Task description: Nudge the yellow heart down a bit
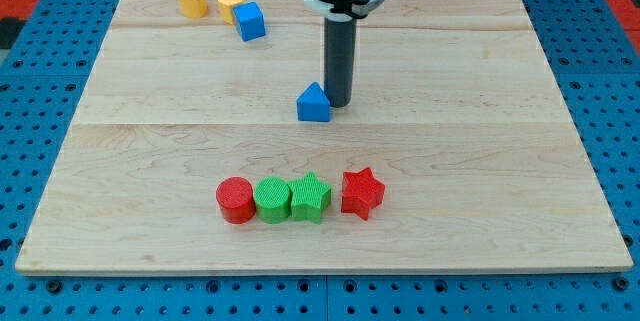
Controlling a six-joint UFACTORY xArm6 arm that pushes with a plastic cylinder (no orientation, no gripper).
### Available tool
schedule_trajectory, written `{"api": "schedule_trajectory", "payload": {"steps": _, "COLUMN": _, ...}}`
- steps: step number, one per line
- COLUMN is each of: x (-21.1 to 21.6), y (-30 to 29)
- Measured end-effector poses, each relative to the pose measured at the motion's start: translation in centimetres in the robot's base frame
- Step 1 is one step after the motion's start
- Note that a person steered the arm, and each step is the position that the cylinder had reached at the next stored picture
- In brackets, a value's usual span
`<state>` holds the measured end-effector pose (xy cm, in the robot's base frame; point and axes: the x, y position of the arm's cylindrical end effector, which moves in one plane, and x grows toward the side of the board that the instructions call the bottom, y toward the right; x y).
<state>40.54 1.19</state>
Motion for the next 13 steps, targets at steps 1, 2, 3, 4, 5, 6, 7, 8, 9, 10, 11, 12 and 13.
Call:
{"api": "schedule_trajectory", "payload": {"steps": 1, "x": -0.4, "y": -0.3}}
{"api": "schedule_trajectory", "payload": {"steps": 2, "x": -0.5, "y": 0.4}}
{"api": "schedule_trajectory", "payload": {"steps": 3, "x": -0.5, "y": 3.9}}
{"api": "schedule_trajectory", "payload": {"steps": 4, "x": -0.5, "y": 7.2}}
{"api": "schedule_trajectory", "payload": {"steps": 5, "x": -1.4, "y": 11.7}}
{"api": "schedule_trajectory", "payload": {"steps": 6, "x": -5.4, "y": 12.8}}
{"api": "schedule_trajectory", "payload": {"steps": 7, "x": -9.2, "y": 12.4}}
{"api": "schedule_trajectory", "payload": {"steps": 8, "x": -12.4, "y": 8.7}}
{"api": "schedule_trajectory", "payload": {"steps": 9, "x": -17.0, "y": 4.1}}
{"api": "schedule_trajectory", "payload": {"steps": 10, "x": -20.7, "y": -1.0}}
{"api": "schedule_trajectory", "payload": {"steps": 11, "x": -21.3, "y": -4.1}}
{"api": "schedule_trajectory", "payload": {"steps": 12, "x": -21.4, "y": -7.2}}
{"api": "schedule_trajectory", "payload": {"steps": 13, "x": -21.3, "y": -9.9}}
